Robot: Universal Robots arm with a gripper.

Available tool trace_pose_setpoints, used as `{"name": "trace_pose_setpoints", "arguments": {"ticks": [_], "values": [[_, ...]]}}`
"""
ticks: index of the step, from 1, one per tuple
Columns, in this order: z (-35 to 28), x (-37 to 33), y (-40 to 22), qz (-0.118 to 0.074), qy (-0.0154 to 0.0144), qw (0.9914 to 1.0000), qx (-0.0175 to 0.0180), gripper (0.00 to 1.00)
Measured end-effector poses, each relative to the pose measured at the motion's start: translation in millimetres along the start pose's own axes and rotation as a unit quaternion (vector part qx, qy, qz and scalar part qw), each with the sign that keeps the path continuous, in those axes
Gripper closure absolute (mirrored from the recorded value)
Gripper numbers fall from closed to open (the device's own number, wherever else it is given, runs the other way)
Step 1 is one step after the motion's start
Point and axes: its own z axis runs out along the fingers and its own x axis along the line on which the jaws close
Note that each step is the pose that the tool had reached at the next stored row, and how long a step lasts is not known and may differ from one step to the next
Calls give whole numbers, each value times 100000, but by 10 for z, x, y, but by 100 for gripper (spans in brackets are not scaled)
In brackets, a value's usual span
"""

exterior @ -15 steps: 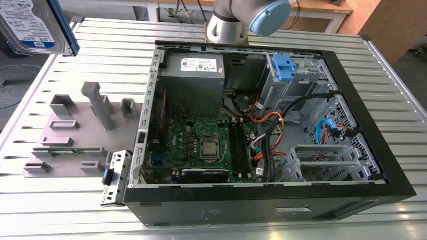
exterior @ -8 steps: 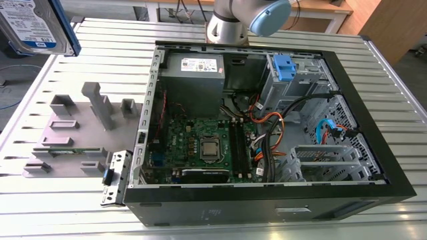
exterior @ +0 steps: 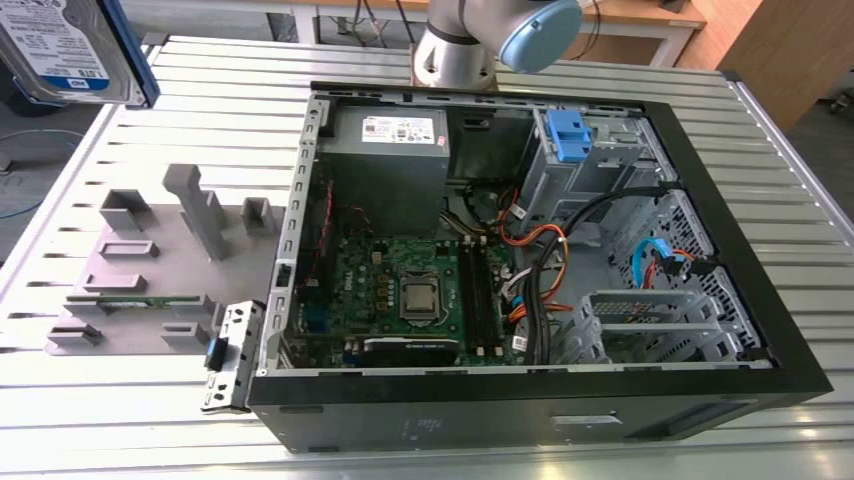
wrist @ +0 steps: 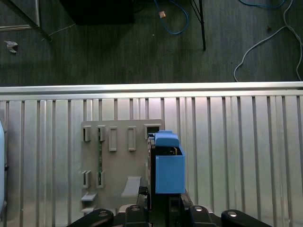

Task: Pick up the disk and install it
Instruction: 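Pick up the disk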

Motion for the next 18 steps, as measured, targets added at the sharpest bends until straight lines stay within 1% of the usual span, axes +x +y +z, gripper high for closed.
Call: {"name": "trace_pose_setpoints", "arguments": {"ticks": [7,13,18], "values": [[-59,-1,2,-3,3,100000,-6,65],[-60,-1,1,-2,-3,100000,4,65],[-62,-2,-32,-4,2,100000,-5,65]]}}
